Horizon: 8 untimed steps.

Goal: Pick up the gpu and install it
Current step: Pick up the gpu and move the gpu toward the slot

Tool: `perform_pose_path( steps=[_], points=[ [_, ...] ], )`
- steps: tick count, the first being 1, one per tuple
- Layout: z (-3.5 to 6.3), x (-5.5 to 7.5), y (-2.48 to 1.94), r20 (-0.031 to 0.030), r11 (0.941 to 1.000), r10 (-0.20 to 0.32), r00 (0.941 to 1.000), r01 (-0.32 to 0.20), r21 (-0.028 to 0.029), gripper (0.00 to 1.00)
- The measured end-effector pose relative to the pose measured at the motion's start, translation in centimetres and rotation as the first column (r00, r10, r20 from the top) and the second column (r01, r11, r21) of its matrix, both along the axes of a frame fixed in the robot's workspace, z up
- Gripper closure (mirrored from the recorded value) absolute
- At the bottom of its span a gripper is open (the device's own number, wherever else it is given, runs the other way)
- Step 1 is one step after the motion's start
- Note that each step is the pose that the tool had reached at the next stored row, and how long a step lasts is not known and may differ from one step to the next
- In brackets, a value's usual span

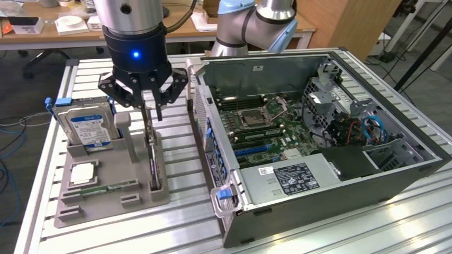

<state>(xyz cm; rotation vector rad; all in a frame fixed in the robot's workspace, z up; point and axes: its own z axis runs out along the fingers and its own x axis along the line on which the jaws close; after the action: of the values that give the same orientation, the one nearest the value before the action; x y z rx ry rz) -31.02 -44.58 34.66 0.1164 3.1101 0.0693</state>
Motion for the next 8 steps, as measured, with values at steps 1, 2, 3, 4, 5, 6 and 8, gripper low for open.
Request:
perform_pose_path(
  steps=[1,2,3,4,5,6,8],
  points=[
    [0.0,0.0,0.0,0.0,1.0,0.0,1.0,0.0,0.0,0.69],
    [0.0,0.0,0.0,-0.0001,1.0,0.0,1.0,0.0,0.0,0.7],
    [0.0,0.0,0.0,0.0,1.0,0.0,1.0,0.0,0.0,0.7],
    [0.0,0.0,0.0,0.0,1.0,0.0,1.0,0.0,0.0,0.76],
    [0.0,0.0,0.0,0.0,1.0,0.0,1.0,0.0,0.0,0.83],
    [0.0,0.0,0.0,0.0,1.0,0.0,1.0,0.0,0.0,0.83],
    [0.0,0.0,0.0,0.0,1.0,0.0,1.0,0.0,0.0,0.89]
  ],
)
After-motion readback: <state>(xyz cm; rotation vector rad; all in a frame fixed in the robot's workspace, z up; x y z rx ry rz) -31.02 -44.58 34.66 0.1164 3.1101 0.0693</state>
